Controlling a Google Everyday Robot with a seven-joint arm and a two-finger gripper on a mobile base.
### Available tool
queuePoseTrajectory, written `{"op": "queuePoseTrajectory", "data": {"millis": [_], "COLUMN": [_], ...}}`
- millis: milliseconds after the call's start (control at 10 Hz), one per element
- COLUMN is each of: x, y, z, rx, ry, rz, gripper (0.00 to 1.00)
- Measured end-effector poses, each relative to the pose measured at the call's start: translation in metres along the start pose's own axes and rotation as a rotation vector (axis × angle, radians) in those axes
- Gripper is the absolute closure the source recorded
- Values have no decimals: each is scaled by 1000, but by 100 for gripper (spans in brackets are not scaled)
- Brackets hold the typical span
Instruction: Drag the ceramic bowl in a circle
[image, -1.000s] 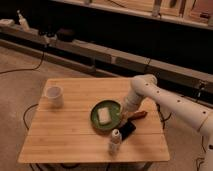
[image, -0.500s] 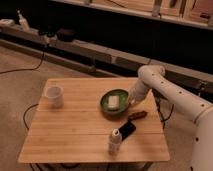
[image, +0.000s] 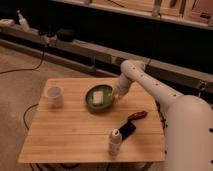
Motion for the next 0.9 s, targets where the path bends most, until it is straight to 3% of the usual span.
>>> {"op": "queuePoseTrajectory", "data": {"millis": [400,600,900], "x": [-60,-99,-135], "y": [-71,-87,-78], "z": [29,39,46], "rx": [-26,-26,-36], "ry": [-85,-133,-180], "rz": [-268,-403,-530], "gripper": [88,88,88]}}
